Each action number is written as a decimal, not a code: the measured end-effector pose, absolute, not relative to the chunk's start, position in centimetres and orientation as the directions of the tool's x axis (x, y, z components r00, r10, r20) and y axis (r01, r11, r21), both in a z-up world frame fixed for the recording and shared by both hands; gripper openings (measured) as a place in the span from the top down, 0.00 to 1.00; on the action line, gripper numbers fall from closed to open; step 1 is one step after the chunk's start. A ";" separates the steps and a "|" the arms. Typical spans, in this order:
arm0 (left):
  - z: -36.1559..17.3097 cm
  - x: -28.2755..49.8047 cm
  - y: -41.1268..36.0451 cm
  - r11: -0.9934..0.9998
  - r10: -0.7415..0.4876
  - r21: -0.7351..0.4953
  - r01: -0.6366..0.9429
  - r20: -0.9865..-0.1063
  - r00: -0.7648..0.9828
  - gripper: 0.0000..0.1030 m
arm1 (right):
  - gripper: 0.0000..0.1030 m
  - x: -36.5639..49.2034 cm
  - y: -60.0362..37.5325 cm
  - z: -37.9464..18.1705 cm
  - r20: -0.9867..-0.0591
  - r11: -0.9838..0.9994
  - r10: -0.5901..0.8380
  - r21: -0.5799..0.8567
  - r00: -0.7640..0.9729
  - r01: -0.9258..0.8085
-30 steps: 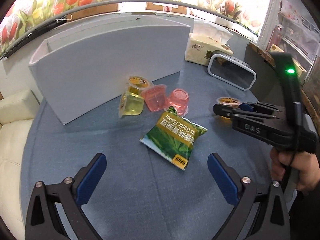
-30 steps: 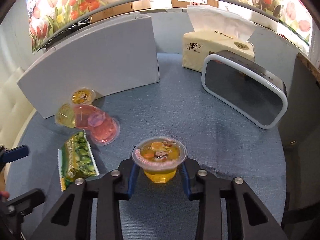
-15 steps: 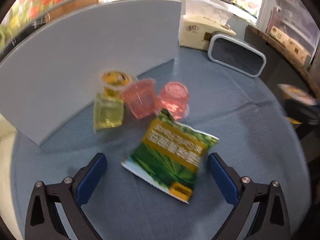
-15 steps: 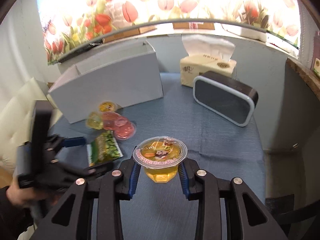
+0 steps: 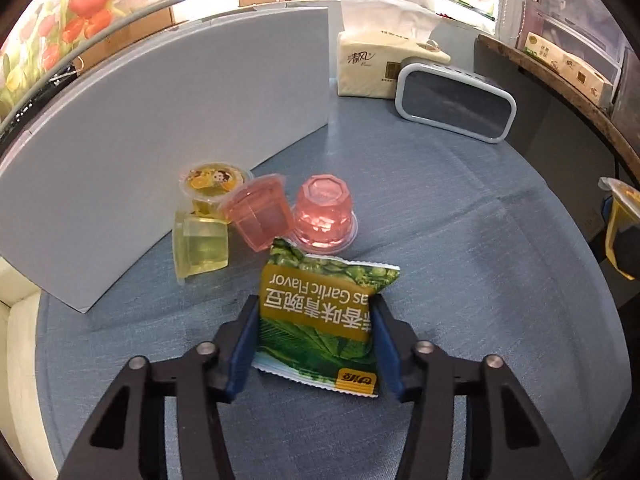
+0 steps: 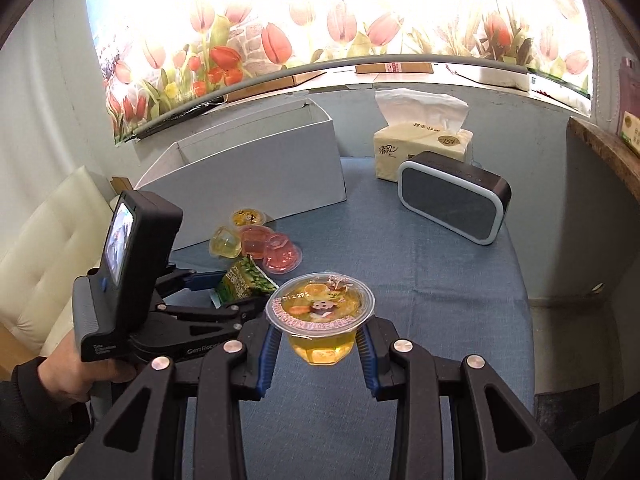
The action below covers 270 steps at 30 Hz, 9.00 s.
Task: Organize snacks
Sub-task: 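Carry the green packet and jelly cup into the white box and open both grippers, then move both tools back to the jelly cups beside the box, then grasp the pink jelly cup with the right gripper while the left grasps the yellow jelly cup, then carry both jelly cups into the white box and open both grippers, then move both tools back to the last jelly cups on the table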
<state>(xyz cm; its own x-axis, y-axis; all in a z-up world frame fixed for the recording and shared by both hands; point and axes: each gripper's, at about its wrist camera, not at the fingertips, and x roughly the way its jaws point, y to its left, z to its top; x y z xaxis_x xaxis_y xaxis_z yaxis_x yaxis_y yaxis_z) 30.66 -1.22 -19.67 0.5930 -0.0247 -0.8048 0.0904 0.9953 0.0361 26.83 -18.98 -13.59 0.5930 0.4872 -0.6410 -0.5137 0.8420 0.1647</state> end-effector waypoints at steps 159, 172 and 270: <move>-19.3 32.1 6.9 0.990 0.042 -0.056 -0.129 -0.759 0.650 0.67 | 0.58 33.9 -12.2 -18.2 -0.680 0.796 0.516 0.158 0.520 -0.584; -15.9 28.8 6.7 0.992 -0.004 -0.094 -0.087 -0.703 0.711 0.67 | 0.56 35.2 -8.7 -19.6 -0.720 0.791 0.475 0.098 0.506 -0.603; -12.0 20.9 12.4 0.958 -0.016 -0.219 -0.185 -0.685 0.728 0.00 | 0.28 37.8 -2.1 -18.8 -0.774 0.812 0.393 0.038 0.497 -0.582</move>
<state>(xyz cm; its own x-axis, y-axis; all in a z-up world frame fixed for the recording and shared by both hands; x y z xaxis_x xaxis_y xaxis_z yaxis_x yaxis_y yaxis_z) 20.90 12.37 -12.01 0.7281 -0.0156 -0.6853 -0.1852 0.9581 -0.2186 37.81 -2.06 -18.76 0.4967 0.3926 -0.7741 -0.5824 0.8120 0.0381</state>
